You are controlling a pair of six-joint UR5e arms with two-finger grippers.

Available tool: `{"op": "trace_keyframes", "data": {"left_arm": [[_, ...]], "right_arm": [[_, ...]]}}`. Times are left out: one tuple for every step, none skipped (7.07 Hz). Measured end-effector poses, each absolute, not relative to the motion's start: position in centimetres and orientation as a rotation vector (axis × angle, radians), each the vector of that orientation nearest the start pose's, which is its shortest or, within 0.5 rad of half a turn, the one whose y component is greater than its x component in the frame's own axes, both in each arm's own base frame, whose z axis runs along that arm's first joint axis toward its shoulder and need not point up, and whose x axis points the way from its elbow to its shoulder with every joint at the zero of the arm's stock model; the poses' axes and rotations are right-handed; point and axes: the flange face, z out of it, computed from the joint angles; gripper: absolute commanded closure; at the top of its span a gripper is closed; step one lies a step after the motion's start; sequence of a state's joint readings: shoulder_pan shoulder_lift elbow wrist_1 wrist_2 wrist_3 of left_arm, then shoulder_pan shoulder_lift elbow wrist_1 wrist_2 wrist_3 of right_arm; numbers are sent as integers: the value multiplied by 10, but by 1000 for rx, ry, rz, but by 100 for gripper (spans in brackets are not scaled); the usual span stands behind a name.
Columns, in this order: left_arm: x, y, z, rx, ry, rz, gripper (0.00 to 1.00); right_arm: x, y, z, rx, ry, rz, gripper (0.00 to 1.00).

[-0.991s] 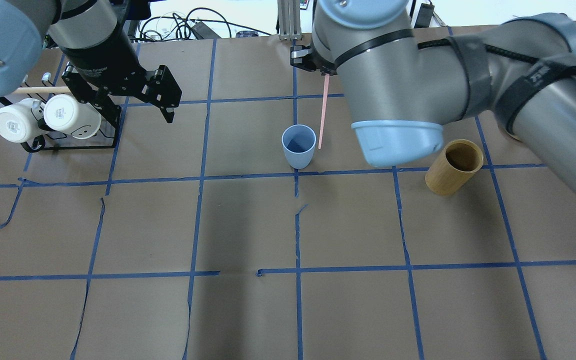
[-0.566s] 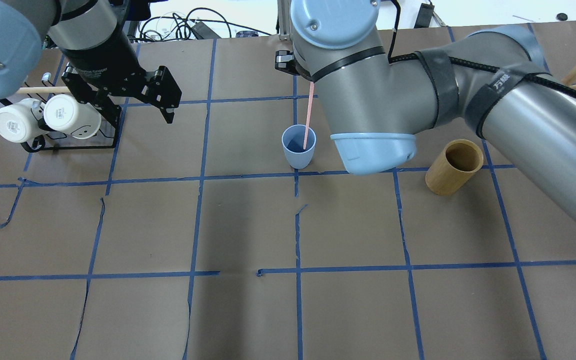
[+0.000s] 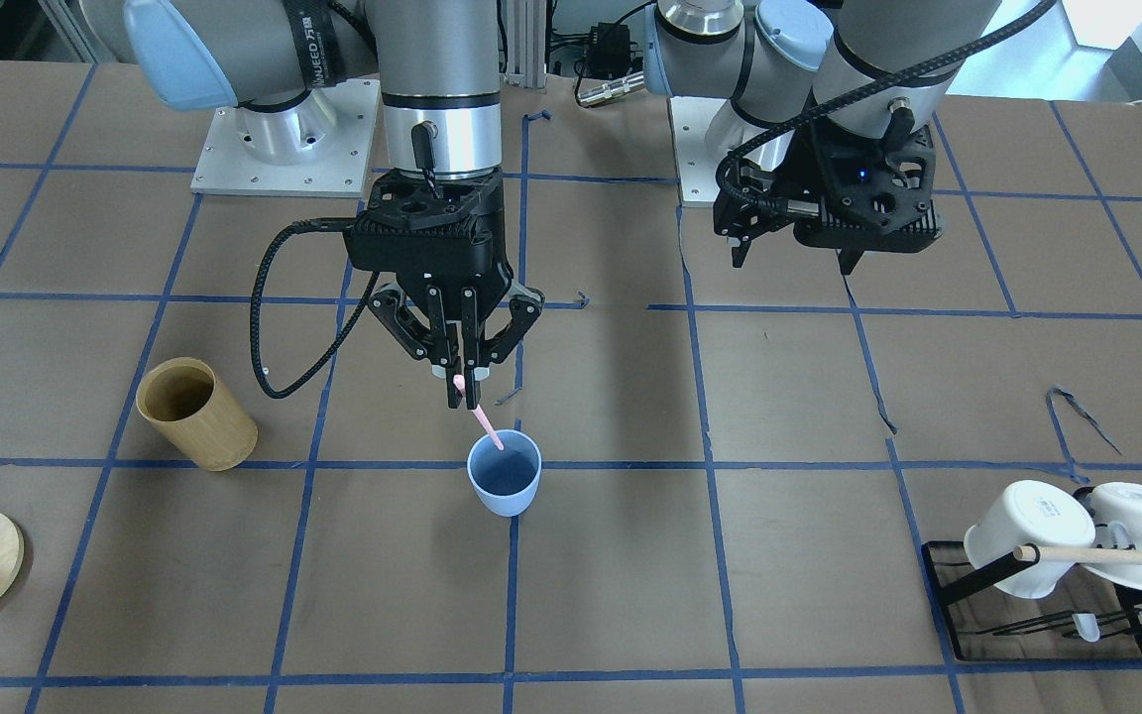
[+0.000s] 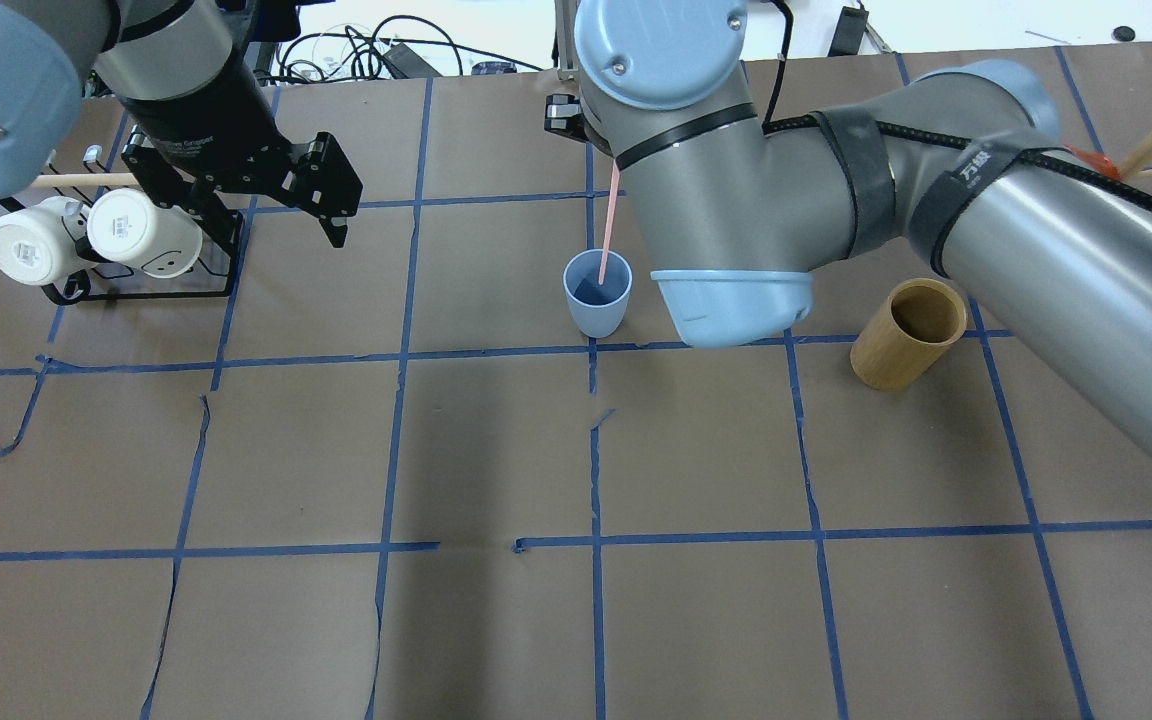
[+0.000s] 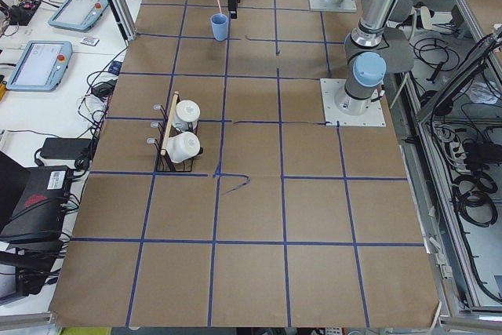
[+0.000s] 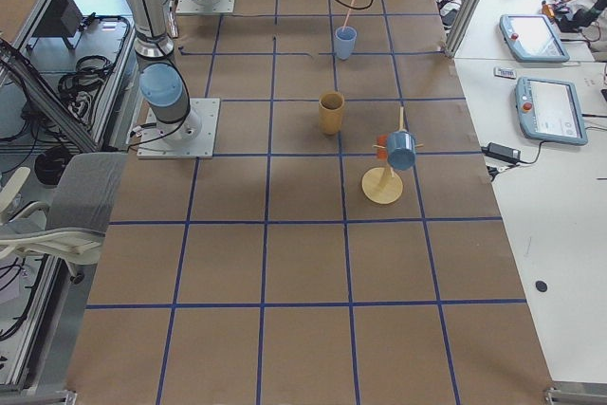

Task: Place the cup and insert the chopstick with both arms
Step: 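Lower the pink chopstick into the light-blue cup with the right gripper, then release the chopstick and raise the right gripper away from the cup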

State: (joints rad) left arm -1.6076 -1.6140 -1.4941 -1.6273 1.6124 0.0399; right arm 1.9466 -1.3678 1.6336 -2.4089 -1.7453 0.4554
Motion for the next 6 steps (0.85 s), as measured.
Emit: {"op": "trace_keyframes", "data": {"left_arm": [[-148, -502, 499, 119, 3097, 38, 0], [-148, -502, 499, 118, 3097, 40, 0], [-148, -502, 499, 118, 3098, 42, 0], [-148, -501, 499, 118, 3099, 44, 0], [-148, -501, 499, 118, 3099, 45, 0], [-148, -500, 499, 118, 3099, 46, 0]], "right_arm": [[329, -519, 445, 194, 2926, -901, 100], [330, -522, 440, 196, 2926, -904, 100], [331, -524, 435, 198, 2926, -903, 93], [331, -524, 429, 200, 2932, -893, 55], [331, -524, 424, 200, 2938, -884, 1], [331, -523, 421, 200, 2940, -881, 0]]}}
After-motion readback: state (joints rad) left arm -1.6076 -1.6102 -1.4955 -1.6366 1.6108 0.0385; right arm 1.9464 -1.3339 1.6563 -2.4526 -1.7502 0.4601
